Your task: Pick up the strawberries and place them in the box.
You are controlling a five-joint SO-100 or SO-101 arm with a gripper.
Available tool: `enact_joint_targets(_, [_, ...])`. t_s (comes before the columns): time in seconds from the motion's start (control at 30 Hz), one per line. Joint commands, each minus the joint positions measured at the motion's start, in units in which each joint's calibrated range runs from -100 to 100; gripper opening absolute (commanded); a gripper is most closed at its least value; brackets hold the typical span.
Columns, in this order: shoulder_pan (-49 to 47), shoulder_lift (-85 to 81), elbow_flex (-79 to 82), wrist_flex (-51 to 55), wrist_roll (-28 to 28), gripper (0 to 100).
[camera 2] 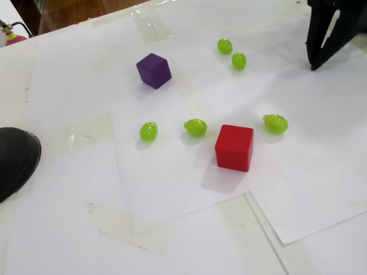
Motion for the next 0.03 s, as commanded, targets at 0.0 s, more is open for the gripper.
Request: enact_joint_targets(0.0, [-0.04,0.14,0.0,0.06,0.05,0])
